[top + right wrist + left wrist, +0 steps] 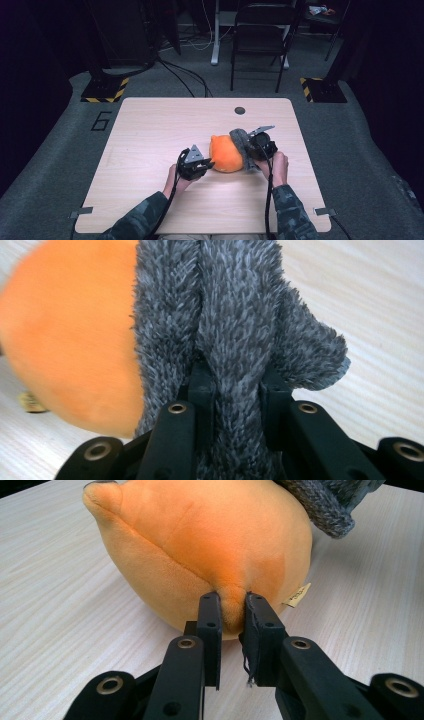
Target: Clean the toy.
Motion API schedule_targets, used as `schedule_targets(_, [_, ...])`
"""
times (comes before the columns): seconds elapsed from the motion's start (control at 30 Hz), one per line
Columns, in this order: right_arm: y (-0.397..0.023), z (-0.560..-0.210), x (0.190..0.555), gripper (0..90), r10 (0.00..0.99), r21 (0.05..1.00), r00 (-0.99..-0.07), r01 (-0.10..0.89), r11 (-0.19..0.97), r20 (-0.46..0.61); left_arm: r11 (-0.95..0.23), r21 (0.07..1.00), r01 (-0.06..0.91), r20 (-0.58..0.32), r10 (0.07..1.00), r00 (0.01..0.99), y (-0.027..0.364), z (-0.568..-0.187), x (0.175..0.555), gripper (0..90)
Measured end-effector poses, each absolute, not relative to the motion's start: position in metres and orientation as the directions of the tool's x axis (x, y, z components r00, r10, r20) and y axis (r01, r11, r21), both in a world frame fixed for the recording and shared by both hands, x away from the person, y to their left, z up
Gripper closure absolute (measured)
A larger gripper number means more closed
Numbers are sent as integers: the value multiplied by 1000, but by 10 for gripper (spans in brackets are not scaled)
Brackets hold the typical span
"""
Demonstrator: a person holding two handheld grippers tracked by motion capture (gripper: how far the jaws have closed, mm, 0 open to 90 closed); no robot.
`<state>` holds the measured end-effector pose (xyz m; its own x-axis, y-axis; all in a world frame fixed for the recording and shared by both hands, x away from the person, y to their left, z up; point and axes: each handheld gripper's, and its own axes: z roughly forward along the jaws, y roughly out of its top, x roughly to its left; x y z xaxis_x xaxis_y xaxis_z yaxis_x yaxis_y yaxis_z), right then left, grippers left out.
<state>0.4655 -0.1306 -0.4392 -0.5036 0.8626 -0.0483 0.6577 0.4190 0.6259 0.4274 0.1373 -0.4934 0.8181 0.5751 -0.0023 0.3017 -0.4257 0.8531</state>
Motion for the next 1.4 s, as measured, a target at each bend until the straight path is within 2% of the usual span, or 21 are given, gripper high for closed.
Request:
schedule_targets(0.13, [-139,-449,471,736,874,604,-484,685,407,-39,-428,851,305,-3,577,817,138,-494,427,785])
schedule_targets(0.43, [-149,-485,482,734,891,482,-446,766,426,-78,-430,848,311,-8,575,818,140,-494,429,785])
schedule_targets(0.57, [-152,-486,483,736,894,480,-441,771,419,-72,-429,847,315,-11,578,816,141,-494,429,784])
schedule_targets(0.67, [-152,-472,480,739,898,513,-437,761,398,-49,-425,848,316,-15,578,816,141,-493,429,783])
schedule_targets(0.73, [-154,-453,475,740,901,569,-430,730,379,-49,-421,849,321,-21,579,815,141,-494,430,782])
schedule_targets(0.97, [-153,-408,458,740,859,722,-508,619,310,67,-418,853,312,-10,585,811,141,-494,431,780])
schedule_targets(1.07, [-137,-403,453,740,825,733,-558,598,324,90,-420,854,308,-7,582,813,141,-494,431,776])
schedule_targets(1.17, [-116,-412,453,740,815,697,-577,603,388,45,-413,857,309,-11,585,811,142,-495,432,768])
schedule_targets(1.23, [-112,-420,455,740,816,680,-577,605,414,17,-416,856,306,-8,582,813,143,-496,432,743])
schedule_targets(1.33, [-109,-429,459,741,827,677,-563,609,413,2,-441,848,295,27,591,806,143,-495,431,584])
schedule_targets(1.4, [-109,-430,460,741,830,681,-558,603,415,-12,-472,839,271,81,601,795,141,-496,428,480])
